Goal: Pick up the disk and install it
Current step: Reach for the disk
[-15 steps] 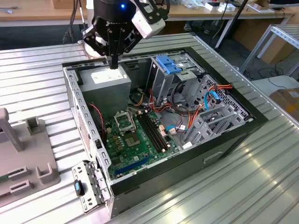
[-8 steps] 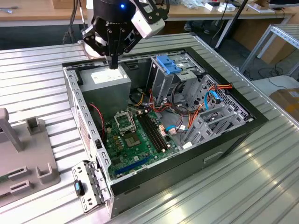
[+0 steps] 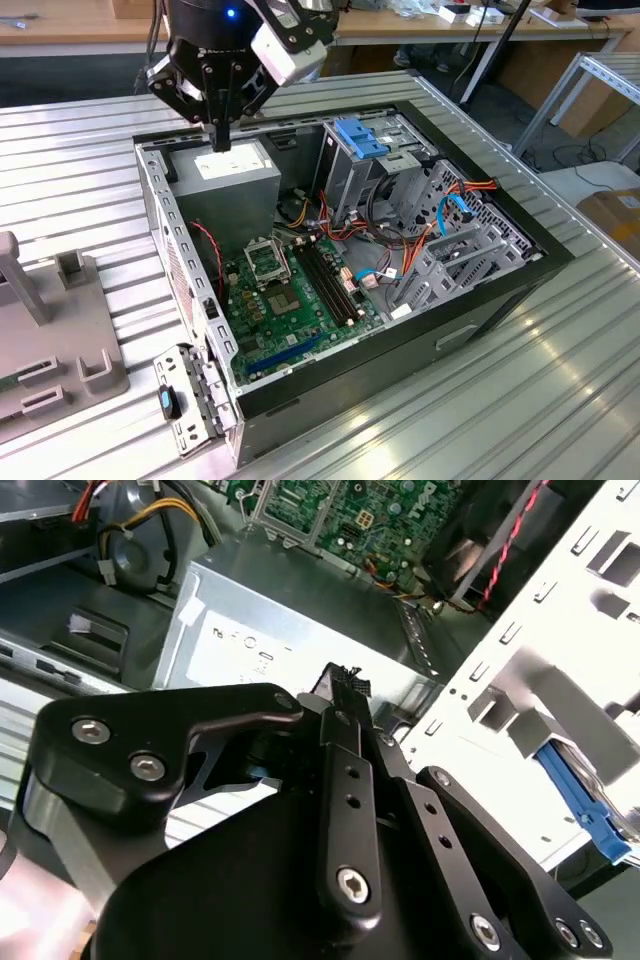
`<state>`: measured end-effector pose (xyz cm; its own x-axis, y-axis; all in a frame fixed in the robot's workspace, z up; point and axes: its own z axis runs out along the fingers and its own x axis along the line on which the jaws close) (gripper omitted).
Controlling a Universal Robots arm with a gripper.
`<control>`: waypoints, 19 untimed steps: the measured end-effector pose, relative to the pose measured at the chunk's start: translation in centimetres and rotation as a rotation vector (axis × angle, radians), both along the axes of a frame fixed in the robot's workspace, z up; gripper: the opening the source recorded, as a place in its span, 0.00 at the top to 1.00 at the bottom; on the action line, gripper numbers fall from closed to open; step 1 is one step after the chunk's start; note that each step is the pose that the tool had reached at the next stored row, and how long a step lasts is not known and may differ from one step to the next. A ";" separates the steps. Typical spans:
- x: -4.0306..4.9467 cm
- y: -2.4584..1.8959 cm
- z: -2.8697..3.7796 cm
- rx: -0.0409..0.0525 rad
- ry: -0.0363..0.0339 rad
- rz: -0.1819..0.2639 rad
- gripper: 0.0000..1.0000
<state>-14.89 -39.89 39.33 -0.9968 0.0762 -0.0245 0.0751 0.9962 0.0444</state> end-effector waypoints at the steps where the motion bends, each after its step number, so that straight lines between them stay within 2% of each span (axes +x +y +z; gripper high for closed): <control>1: -0.59 0.00 0.00 0.0000 0.0000 0.000 0.89; 3: -1.53 0.00 0.00 0.0000 0.0000 0.000 0.89; 11: -4.05 0.00 -0.01 0.0000 0.0000 0.000 0.89; 13: -5.24 0.00 -0.01 -0.0001 0.0000 0.000 0.89; 19: -7.36 0.00 -0.01 0.0000 0.0000 0.000 0.89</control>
<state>-22.25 -39.89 39.31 -0.9968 0.0763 -0.0245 0.0751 0.9962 0.0444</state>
